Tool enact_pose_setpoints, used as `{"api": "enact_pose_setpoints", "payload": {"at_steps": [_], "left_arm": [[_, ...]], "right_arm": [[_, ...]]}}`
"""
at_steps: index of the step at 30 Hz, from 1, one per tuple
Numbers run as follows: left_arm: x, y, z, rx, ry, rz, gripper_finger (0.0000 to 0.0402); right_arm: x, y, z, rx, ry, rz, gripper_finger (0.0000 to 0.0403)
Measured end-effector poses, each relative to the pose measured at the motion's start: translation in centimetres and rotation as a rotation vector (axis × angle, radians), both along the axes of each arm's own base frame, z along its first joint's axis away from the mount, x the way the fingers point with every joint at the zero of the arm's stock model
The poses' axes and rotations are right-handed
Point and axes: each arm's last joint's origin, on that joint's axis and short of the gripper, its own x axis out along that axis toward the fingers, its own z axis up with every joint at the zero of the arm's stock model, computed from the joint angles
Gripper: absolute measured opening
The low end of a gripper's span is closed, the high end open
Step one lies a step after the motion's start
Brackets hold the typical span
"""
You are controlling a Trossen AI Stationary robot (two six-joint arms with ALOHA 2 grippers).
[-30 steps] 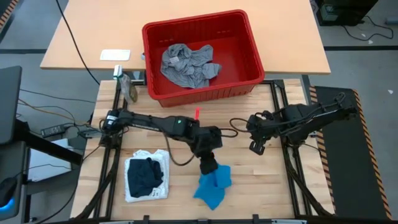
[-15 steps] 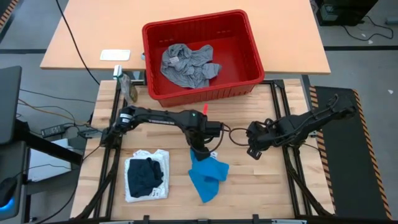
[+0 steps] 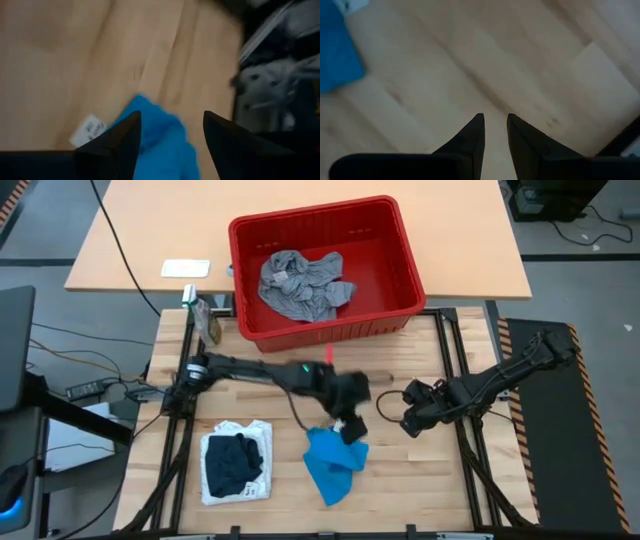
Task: Fold laundry
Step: Fold the light blue shorts
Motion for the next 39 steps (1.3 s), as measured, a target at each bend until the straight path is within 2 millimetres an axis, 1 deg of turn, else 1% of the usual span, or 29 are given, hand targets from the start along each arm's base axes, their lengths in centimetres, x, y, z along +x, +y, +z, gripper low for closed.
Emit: {"api": "enact_pose_setpoints", "payload": {"at_steps": [2, 4, 6, 8, 11, 14, 16, 20, 22, 24, 27, 30, 35, 36, 39], "left_arm": [[0.8, -1.0, -3.1, 0.008, 0.089, 0.001, 0.0215], [1.7, -1.6, -5.5, 0.010, 0.134, 0.009, 0.0215], [2.4, -2.5, -6.6, 0.014, 0.116, -0.006, 0.0215], [3.3, -3.7, -7.5, 0.019, 0.058, -0.032, 0.0215], [4.5, -5.2, -9.8, 0.014, 0.004, -0.056, 0.0215], [5.3, -6.0, -10.9, 0.001, -0.044, -0.047, 0.0215], [5.5, -6.2, -11.8, -0.003, -0.028, -0.018, 0.0215], [4.9, -6.5, -14.0, 0.102, 0.079, 0.053, 0.0215], [4.8, -6.5, -14.2, 0.142, 0.090, 0.072, 0.0214], [4.7, -6.5, -14.2, 0.167, 0.097, 0.053, 0.0208], [4.5, -6.3, -14.9, 0.197, 0.141, 0.029, 0.0184], [4.0, -5.8, -15.2, 0.223, 0.208, 0.021, 0.0138], [3.8, -4.2, -15.3, 0.231, 0.259, 0.015, 0.0024], [3.8, -3.9, -15.0, 0.223, 0.252, 0.015, 0.0015], [3.7, -2.6, -13.6, 0.220, 0.228, -0.020, 0.0012]], "right_arm": [[-0.4, -0.5, 0.1, -0.026, -0.013, -0.032, 0.0091], [-0.9, -0.9, 0.3, -0.027, -0.028, -0.058, 0.0091], [-1.4, -1.2, 0.6, -0.016, -0.054, -0.069, 0.0091], [-1.9, -1.5, 0.9, -0.004, -0.080, -0.081, 0.0091], [-2.4, -1.8, 1.4, 0.013, -0.118, -0.091, 0.0091], [-2.9, -2.0, 1.8, 0.031, -0.146, -0.099, 0.0091], [-3.1, -2.1, 2.0, 0.038, -0.159, -0.112, 0.0091], [-3.3, -2.2, 2.3, 0.037, -0.181, -0.111, 0.0091], [-3.3, -2.3, 2.3, 0.018, -0.187, -0.110, 0.0091], [-3.3, -2.3, 2.3, 0.003, -0.190, -0.107, 0.0091], [-3.2, -2.4, 2.3, -0.020, -0.198, -0.114, 0.0091], [-3.2, -2.5, 2.3, -0.045, -0.217, -0.144, 0.0091], [-3.2, -2.6, 2.4, -0.040, -0.241, -0.204, 0.0091], [-3.1, -2.5, 2.4, -0.033, -0.247, -0.215, 0.0091], [-3.1, -2.0, 2.4, -0.003, -0.267, -0.224, 0.0091]]}}
